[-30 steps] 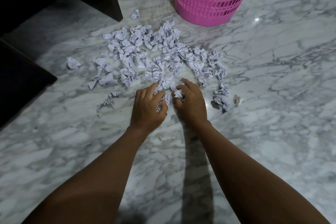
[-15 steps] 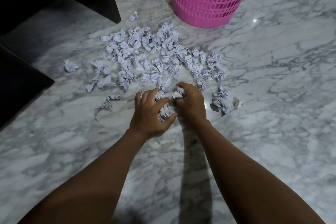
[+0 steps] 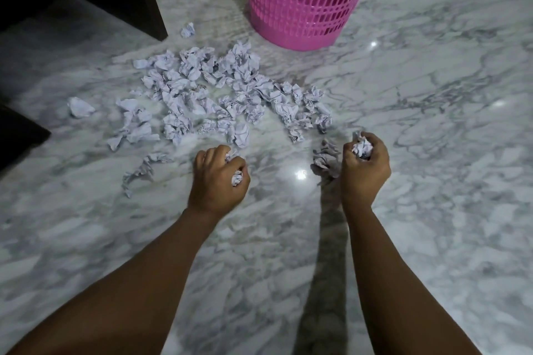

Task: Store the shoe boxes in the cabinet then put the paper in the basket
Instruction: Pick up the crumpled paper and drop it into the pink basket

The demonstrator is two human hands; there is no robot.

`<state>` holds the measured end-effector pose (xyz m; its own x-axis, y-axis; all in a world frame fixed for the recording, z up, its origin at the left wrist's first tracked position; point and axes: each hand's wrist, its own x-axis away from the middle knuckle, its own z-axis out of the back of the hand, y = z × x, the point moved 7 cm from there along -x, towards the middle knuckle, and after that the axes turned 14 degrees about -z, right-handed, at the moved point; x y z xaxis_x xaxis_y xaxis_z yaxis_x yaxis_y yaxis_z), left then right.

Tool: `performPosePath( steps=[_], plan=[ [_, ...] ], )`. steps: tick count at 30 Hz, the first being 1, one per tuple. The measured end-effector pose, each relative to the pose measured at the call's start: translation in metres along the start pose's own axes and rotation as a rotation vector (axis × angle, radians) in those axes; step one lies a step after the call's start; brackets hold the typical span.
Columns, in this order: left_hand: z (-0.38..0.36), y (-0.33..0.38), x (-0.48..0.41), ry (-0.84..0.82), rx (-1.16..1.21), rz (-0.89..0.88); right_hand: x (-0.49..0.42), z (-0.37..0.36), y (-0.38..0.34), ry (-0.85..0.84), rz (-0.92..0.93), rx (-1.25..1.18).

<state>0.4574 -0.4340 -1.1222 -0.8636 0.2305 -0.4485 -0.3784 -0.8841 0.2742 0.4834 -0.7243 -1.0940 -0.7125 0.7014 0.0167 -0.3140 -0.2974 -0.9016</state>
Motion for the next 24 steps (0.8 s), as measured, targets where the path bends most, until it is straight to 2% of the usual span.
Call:
performPosePath(
  steps=[3, 5, 8, 12, 15, 19, 22, 24],
  plan=[
    [0.000, 0.000, 0.001, 0.007, -0.010, 0.003, -0.001, -0.015, 0.016, -0.141, -0.008, 0.126],
    [0.001, 0.001, 0.000, 0.014, -0.016, 0.000, 0.005, -0.025, 0.019, -0.213, 0.088, 0.214],
    [0.001, 0.002, 0.000, 0.016, -0.025, -0.002, 0.014, -0.036, 0.016, -0.219, 0.258, 0.312],
    [0.001, 0.001, 0.001, 0.019, -0.032, -0.008, 0.022, -0.043, 0.010, -0.158, 0.369, 0.446],
    [0.001, 0.002, 0.000, 0.020, -0.034, -0.011, 0.028, -0.053, 0.005, -0.279, 0.346, 0.518],
    [0.001, 0.002, 0.000, 0.019, -0.044, -0.011, 0.036, -0.075, -0.002, -0.420, 0.475, 0.669],
    [0.002, 0.003, -0.001, 0.019, -0.049, -0.009, 0.040, -0.096, -0.005, -0.493, 0.555, 0.698],
    [0.003, 0.004, -0.002, 0.017, -0.049, -0.012, 0.042, -0.103, -0.010, -0.468, 0.635, 0.593]
  ],
)
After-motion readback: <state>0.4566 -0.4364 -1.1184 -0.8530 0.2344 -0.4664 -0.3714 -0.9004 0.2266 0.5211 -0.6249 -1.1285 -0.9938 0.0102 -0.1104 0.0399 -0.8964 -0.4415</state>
